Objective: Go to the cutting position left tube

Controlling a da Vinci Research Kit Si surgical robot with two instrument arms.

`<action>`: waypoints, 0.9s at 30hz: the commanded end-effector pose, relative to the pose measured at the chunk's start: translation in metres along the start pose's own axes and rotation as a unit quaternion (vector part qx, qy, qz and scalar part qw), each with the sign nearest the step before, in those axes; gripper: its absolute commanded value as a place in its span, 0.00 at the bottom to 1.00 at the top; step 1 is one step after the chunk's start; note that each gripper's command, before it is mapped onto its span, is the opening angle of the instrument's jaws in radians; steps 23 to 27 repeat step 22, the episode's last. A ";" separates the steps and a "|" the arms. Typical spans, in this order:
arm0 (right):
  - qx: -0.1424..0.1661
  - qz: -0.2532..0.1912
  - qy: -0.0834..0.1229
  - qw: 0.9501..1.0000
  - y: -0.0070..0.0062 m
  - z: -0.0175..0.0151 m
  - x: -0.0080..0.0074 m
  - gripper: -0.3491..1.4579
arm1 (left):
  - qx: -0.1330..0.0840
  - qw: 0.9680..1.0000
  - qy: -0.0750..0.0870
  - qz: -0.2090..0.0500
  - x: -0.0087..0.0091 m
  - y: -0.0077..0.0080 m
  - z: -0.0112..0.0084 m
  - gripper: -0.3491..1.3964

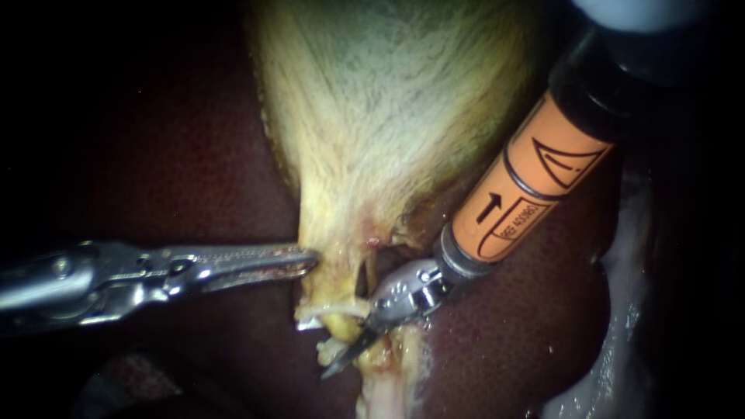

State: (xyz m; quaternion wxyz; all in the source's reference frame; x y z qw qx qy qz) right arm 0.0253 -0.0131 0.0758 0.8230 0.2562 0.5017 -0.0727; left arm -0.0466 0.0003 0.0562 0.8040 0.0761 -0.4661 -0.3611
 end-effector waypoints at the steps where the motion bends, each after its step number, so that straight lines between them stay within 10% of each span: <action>1: 0.001 0.000 0.000 1.000 0.0000 0.0000 0.0000 0.76 | 0.000 1.000 0.000 0.000 0.0000 0.0000 0.0000 0.00; 27: 0.001 0.011 0.000 1.000 -0.0001 -0.0002 -0.0001 0.75 | 0.000 1.000 0.000 0.000 0.0000 0.0000 0.0002 0.00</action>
